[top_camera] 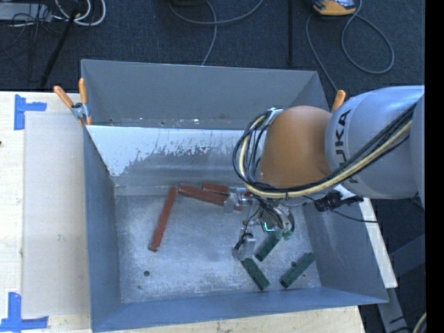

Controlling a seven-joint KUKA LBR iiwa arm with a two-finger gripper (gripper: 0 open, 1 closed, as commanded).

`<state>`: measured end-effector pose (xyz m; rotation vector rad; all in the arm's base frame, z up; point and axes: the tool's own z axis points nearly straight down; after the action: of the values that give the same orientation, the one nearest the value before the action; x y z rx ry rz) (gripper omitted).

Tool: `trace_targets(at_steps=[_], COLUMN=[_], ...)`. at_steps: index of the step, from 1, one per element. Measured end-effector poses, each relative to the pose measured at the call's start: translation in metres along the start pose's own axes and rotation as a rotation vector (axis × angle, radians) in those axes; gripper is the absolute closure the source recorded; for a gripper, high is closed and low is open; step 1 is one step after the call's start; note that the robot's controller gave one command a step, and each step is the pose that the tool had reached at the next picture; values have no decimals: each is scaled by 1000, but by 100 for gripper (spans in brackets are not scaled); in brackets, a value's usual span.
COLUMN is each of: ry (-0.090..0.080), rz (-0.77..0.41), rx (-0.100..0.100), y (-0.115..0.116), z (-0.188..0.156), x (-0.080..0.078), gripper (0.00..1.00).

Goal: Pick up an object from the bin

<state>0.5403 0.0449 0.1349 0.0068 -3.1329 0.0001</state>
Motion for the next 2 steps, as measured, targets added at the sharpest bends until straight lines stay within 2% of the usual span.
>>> trace_targets(at_steps=[1, 2], ry=[-4, -2], rz=[-104, -131], rx=[3, 0], y=[-94, -88], z=[52, 67], x=[-13, 40], gripper=[0, 0])
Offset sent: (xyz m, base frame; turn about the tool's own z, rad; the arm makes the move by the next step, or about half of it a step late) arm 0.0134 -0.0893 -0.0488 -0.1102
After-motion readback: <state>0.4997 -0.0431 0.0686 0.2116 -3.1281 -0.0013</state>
